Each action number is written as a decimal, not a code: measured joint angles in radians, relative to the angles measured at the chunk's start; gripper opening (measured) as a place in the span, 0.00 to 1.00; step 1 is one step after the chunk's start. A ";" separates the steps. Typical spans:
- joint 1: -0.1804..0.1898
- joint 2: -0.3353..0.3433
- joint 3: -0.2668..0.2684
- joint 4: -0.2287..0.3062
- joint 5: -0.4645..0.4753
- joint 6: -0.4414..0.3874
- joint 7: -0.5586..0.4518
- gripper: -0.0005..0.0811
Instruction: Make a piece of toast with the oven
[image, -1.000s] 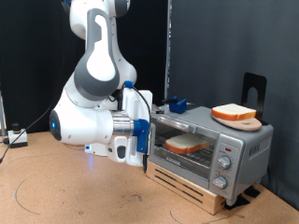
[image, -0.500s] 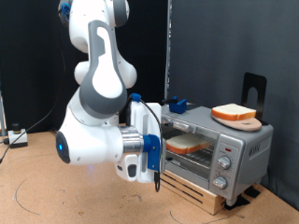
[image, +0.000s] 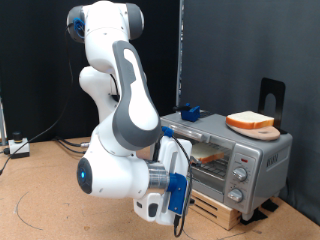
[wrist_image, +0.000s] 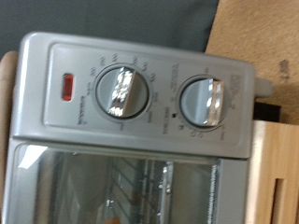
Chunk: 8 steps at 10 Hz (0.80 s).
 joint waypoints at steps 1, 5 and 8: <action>-0.006 0.005 0.000 0.002 0.000 -0.039 -0.008 1.00; 0.010 0.124 0.005 0.095 -0.036 -0.058 -0.014 1.00; 0.049 0.226 0.029 0.197 -0.046 -0.058 -0.019 1.00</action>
